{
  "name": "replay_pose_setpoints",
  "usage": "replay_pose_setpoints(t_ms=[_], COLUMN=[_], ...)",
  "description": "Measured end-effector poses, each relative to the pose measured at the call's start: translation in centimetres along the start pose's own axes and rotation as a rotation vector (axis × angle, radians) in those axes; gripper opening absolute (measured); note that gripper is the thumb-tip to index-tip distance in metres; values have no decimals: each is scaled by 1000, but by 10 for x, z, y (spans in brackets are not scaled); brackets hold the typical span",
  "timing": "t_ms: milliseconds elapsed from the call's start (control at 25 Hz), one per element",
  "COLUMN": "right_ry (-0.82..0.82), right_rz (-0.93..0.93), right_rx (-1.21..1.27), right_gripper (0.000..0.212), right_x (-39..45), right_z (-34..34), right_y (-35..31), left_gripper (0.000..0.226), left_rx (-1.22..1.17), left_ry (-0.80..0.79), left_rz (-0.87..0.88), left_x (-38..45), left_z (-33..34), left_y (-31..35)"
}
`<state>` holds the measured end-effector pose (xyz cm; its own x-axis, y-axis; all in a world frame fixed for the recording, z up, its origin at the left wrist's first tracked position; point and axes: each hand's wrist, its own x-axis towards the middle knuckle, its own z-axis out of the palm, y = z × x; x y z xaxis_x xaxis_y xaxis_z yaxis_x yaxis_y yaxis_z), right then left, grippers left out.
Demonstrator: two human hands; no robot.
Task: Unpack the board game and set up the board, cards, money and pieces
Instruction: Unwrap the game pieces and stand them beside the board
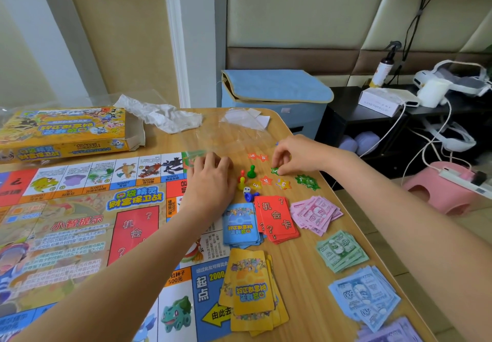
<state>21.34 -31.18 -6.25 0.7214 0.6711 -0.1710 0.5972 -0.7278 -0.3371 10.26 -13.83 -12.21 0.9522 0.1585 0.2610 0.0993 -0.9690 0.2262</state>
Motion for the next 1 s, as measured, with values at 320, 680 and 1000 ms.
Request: replay_pose_setpoints(t_ms=[320, 680, 1000], right_ry=[-32, -56, -45], right_rz=[-42, -48, -21], right_rx=[-1, -37, -18], right_gripper=[21, 9, 9], right_x=[3, 5, 8], right_z=[-2, -3, -1], right_y=[-2, -4, -5], left_gripper=[36, 35, 34], left_rx=[7, 2, 10], left_ry=[-2, 2, -5], left_rz=[-1, -5, -3], left_x=[0, 0, 0], left_z=[-1, -1, -1], left_y=[0, 0, 0])
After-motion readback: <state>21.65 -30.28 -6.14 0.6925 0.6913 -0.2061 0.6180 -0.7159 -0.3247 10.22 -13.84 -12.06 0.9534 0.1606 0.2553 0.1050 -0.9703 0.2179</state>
